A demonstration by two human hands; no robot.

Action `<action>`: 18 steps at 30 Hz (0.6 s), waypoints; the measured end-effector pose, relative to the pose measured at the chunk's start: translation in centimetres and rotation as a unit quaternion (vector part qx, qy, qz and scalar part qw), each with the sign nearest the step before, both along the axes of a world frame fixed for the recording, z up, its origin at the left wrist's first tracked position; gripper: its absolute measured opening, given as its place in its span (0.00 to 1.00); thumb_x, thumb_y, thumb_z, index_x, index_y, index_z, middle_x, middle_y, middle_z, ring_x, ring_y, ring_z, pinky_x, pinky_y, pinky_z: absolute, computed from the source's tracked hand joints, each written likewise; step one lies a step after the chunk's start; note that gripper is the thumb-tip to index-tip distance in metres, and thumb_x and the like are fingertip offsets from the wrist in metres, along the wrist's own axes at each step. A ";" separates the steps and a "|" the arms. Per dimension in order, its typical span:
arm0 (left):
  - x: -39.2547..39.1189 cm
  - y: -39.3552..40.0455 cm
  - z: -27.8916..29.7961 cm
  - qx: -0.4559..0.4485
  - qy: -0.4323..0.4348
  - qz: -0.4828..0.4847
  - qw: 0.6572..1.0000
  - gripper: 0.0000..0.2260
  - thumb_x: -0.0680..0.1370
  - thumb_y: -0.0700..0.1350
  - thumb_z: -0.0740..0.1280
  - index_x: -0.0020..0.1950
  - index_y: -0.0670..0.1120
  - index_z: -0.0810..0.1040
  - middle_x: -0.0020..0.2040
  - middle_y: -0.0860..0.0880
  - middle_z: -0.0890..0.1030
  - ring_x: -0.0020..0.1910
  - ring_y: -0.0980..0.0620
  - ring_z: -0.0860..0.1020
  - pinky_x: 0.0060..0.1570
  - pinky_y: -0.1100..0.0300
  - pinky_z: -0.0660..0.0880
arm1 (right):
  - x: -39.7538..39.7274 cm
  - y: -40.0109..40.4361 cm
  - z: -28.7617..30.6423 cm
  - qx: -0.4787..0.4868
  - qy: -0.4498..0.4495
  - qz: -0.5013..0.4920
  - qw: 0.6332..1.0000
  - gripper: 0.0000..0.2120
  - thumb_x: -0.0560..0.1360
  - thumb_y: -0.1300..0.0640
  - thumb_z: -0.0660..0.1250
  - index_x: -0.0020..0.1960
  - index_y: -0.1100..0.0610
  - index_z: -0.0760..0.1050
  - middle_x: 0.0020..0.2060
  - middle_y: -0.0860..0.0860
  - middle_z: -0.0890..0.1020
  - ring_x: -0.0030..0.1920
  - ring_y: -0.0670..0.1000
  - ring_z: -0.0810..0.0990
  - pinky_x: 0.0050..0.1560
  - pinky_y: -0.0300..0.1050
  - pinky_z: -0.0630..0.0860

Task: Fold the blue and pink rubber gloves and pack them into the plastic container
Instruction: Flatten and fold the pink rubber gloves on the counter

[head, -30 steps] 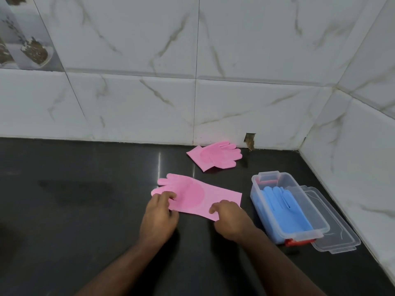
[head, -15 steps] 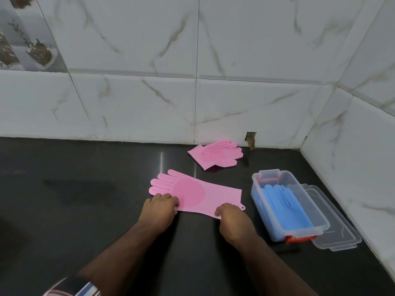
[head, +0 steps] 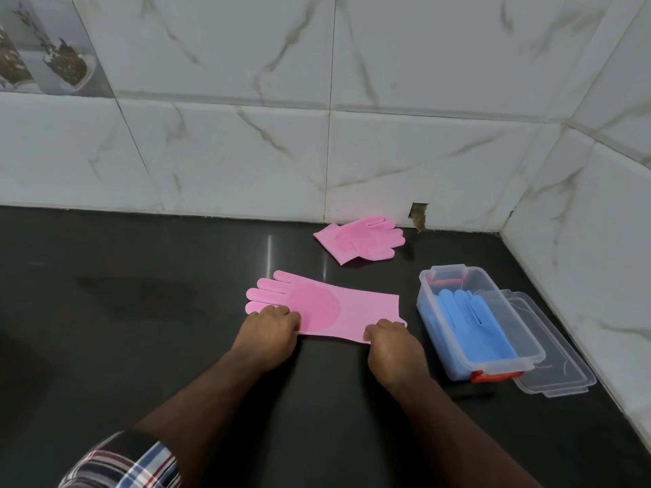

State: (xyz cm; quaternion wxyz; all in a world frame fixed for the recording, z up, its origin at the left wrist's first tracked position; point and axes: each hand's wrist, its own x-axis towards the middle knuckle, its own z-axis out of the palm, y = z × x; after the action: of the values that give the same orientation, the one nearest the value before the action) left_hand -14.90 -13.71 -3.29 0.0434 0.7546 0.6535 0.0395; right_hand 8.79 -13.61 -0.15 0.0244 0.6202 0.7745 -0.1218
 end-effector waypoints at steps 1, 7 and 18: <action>0.0 -0.3 0.2 -0.009 -0.006 -0.005 1.000 0.08 0.78 0.47 0.58 0.49 0.49 0.77 0.46 0.51 0.78 0.47 0.47 0.76 0.41 0.54 0.70 | 0.1 -0.2 0.0 0.000 -0.001 0.001 1.000 0.16 0.77 0.60 0.65 0.63 0.51 0.75 0.58 0.50 0.79 0.57 0.51 0.76 0.60 0.46 0.76; 0.2 -2.5 2.4 -0.101 -0.048 -0.018 0.994 0.06 0.76 0.50 0.62 0.47 0.52 0.78 0.48 0.56 0.78 0.47 0.54 0.77 0.40 0.57 0.72 | 0.8 -1.1 0.6 -0.106 0.004 -0.030 0.994 0.13 0.76 0.58 0.65 0.60 0.51 0.77 0.56 0.50 0.80 0.54 0.48 0.78 0.61 0.46 0.76; 0.1 1.0 3.9 -0.154 0.028 -0.012 0.988 0.38 0.72 0.62 0.71 0.79 0.60 0.58 0.80 0.56 0.57 0.79 0.45 0.55 0.73 0.40 0.56 | -0.3 1.7 2.0 -0.104 0.071 -0.027 0.992 0.31 0.74 0.52 0.73 0.74 0.49 0.66 0.74 0.49 0.67 0.71 0.52 0.70 0.69 0.48 0.68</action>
State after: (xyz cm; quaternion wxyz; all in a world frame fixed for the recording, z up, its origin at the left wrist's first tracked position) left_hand -14.84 -12.76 0.57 0.1414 0.7472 0.6439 -0.0836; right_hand 8.45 -11.94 1.85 0.0303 0.6247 0.7406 -0.2457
